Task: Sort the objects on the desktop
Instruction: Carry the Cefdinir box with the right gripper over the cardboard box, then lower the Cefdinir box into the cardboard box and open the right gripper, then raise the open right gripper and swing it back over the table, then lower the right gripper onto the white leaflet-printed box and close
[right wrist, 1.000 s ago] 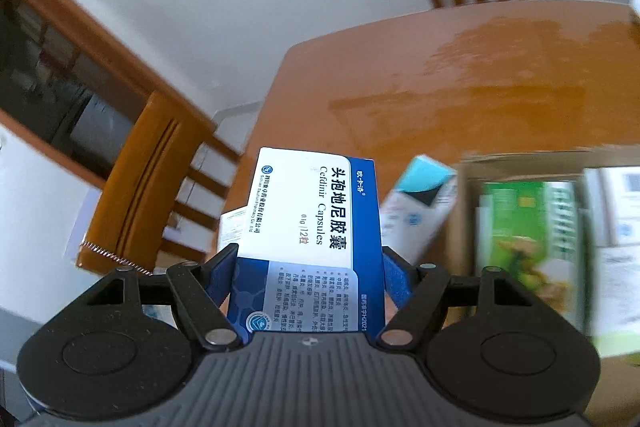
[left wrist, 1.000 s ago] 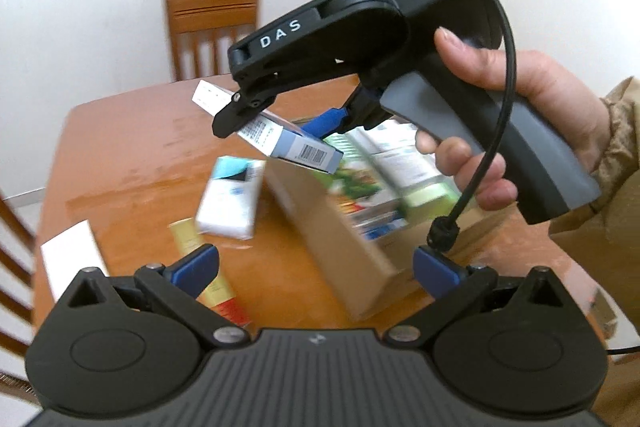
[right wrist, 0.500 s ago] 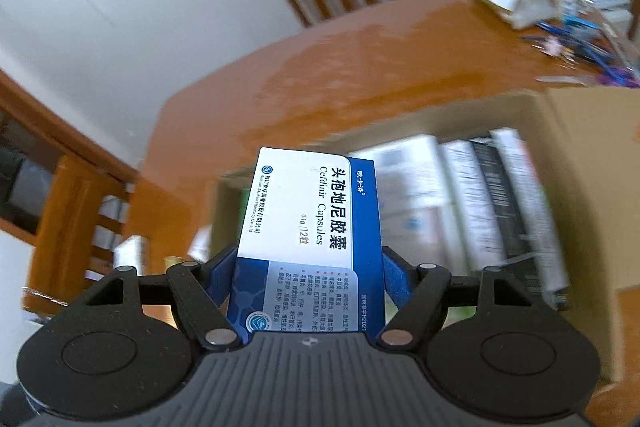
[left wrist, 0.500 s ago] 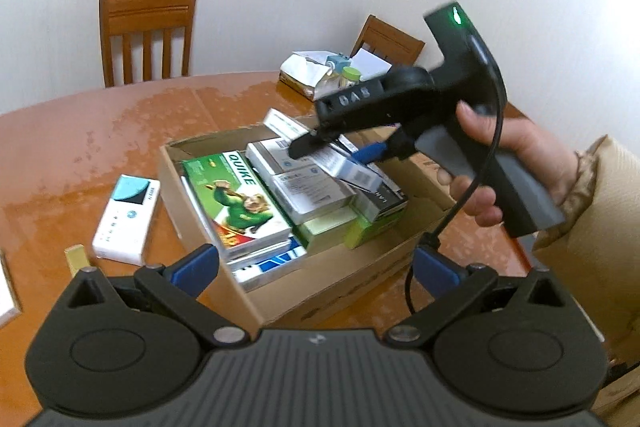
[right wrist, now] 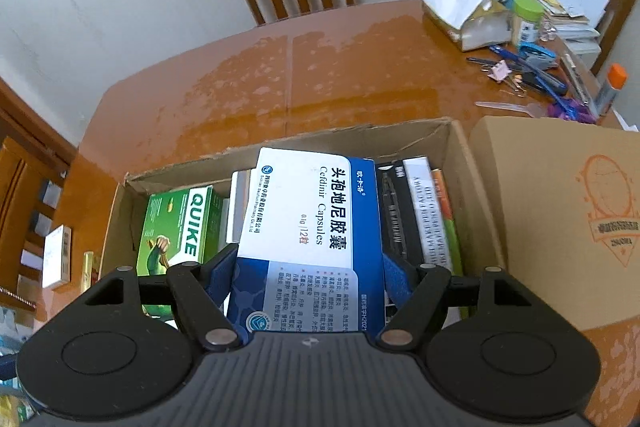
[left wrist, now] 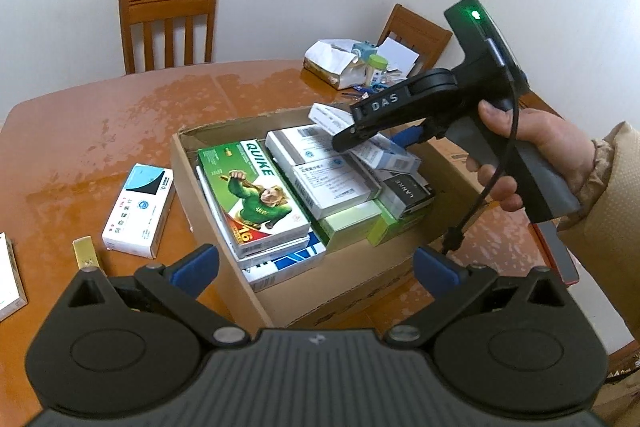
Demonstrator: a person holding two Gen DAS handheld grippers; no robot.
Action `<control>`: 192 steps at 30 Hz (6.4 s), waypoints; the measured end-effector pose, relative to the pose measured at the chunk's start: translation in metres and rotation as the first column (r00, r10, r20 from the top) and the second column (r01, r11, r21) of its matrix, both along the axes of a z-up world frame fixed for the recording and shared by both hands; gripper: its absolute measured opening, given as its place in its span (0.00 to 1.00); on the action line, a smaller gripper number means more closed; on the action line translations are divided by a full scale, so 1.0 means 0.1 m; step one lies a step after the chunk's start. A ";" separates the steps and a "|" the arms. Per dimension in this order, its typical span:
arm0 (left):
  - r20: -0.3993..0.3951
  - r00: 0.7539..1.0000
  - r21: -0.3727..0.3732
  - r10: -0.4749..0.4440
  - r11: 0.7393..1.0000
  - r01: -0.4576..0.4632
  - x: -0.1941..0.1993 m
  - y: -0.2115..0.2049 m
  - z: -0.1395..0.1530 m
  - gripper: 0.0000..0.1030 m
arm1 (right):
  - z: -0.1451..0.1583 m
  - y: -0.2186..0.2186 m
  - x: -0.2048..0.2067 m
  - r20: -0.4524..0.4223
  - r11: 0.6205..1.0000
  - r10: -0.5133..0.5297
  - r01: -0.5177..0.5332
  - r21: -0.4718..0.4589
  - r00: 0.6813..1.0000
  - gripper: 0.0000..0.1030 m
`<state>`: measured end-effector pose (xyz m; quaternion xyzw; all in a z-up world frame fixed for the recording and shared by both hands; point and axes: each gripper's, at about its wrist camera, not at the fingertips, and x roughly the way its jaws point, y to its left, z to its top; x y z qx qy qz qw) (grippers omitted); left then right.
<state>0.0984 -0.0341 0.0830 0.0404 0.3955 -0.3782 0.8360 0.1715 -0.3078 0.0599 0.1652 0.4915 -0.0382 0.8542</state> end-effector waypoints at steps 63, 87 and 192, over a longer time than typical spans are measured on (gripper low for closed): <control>0.025 0.986 0.177 0.167 0.970 -0.169 0.03 0.39 -0.19 1.00 | 0.31 0.16 -0.94 0.111 0.984 -0.136 0.147 -0.100 0.984 0.91; -0.005 0.916 0.247 0.402 0.888 -0.388 0.07 1.70 -0.57 1.00 | 0.48 2.69 0.08 0.123 0.912 0.409 -0.402 -0.079 0.904 0.91; -0.022 0.947 0.179 0.320 0.933 -0.311 0.06 2.26 -0.82 1.00 | -0.59 4.37 1.16 -0.161 0.817 0.537 -0.558 -0.147 0.828 0.76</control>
